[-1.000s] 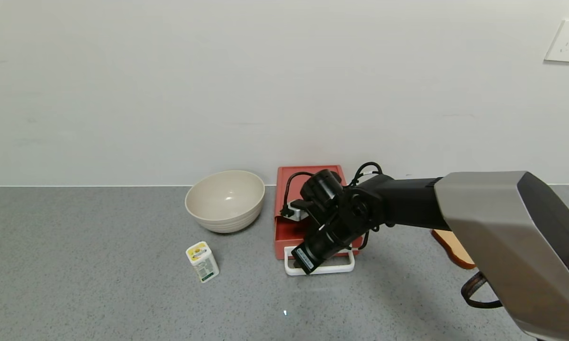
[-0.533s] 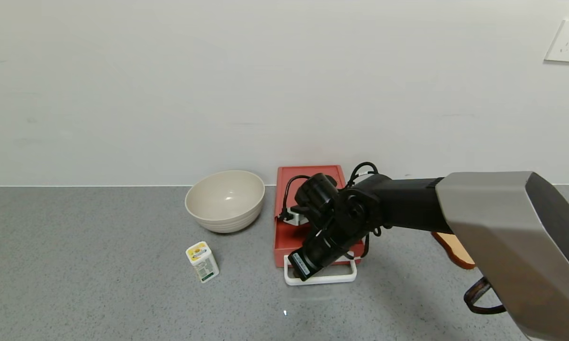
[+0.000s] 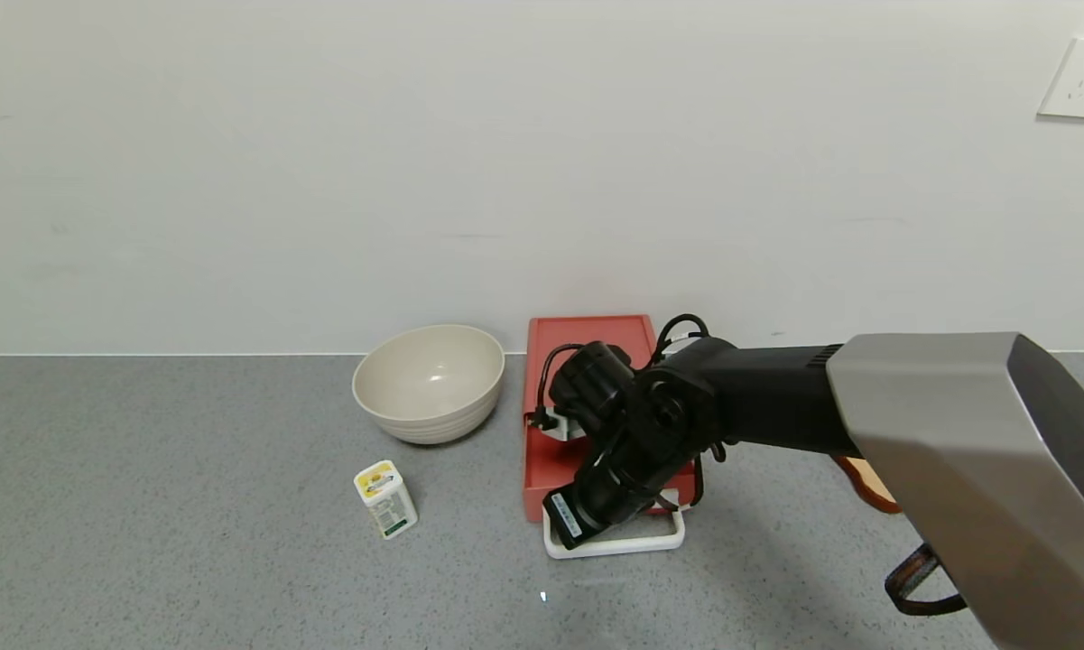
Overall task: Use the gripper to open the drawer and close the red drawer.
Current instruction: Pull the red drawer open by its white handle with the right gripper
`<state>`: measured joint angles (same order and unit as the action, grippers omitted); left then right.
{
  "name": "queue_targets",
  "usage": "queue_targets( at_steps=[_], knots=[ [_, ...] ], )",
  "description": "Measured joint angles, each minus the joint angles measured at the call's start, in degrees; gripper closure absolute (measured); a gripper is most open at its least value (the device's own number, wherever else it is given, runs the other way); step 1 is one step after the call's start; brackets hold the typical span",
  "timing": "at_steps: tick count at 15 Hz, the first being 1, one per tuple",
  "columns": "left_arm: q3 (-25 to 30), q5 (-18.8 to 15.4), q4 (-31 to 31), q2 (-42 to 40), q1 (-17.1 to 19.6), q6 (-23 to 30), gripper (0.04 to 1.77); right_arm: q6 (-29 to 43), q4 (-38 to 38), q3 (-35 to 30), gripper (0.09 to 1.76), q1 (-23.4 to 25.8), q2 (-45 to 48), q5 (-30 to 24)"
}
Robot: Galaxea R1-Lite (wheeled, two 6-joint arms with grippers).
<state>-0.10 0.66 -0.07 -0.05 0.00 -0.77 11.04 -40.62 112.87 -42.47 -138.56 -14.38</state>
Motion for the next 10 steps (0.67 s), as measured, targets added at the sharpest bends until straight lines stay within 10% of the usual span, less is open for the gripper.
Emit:
queue_targets(
  at_steps=[10],
  knots=[
    [0.0,0.11,0.0,0.0,0.0,0.0,0.09,1.94,-2.12,-3.47,1.73,-2.17,2.34,-0.46]
  ],
)
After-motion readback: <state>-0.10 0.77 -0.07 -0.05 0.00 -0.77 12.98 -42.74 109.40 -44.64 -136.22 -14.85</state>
